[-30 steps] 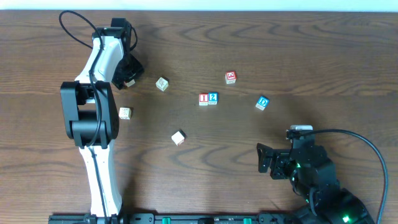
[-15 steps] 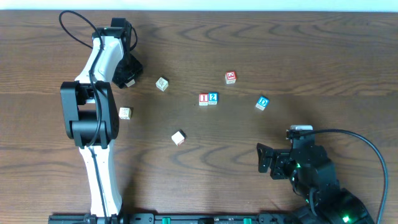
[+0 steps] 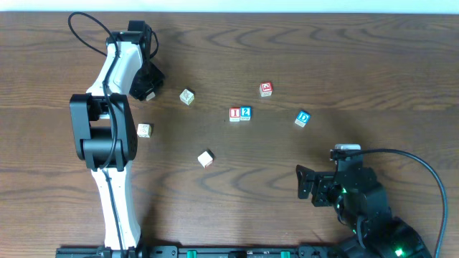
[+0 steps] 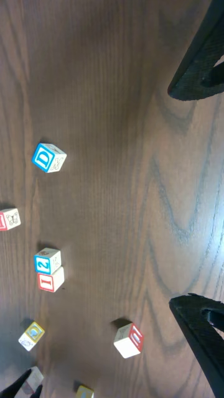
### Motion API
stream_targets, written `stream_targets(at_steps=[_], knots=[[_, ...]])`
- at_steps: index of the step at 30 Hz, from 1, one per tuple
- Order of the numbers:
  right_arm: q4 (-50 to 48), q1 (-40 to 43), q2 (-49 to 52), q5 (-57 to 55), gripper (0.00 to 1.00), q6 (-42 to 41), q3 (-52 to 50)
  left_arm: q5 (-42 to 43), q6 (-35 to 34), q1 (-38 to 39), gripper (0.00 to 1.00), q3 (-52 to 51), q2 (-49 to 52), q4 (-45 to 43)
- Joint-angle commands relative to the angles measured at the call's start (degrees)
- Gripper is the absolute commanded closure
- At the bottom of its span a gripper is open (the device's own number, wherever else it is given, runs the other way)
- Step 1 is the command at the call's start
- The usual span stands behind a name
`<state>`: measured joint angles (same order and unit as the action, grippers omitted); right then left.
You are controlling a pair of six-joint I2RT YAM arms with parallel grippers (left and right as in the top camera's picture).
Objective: Spell out Ai2
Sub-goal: 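Lift 'A' block and carry it toward the 'I2' blocks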
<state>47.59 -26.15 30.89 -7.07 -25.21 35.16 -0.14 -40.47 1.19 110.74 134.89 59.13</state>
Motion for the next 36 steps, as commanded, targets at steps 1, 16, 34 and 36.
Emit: stream_targets(at_steps=[1, 16, 34, 36], knots=[[0.04, 0.26, -0.13, 0.02, 0.01, -0.46, -0.02, 0.00, -0.20, -0.04, 0.62, 1.40, 0.48, 0.24], [0.02, 0.26, -0.13, 0.02, 0.01, -0.46, -0.02, 0.26, -0.22, -0.04, 0.85, 1.42, 0.46, 1.60], [0.04, 0.26, -0.13, 0.02, 0.01, -0.46, -0.02, 1.73, 4.35, 0.15, 0.94, 3.37, -0.61, 4.07], [0.02, 0.26, -0.13, 0.02, 0.01, -0.46, -0.02, 1.68, 5.49, 0.44, 0.94, 5.11, -1.05, 4.09]])
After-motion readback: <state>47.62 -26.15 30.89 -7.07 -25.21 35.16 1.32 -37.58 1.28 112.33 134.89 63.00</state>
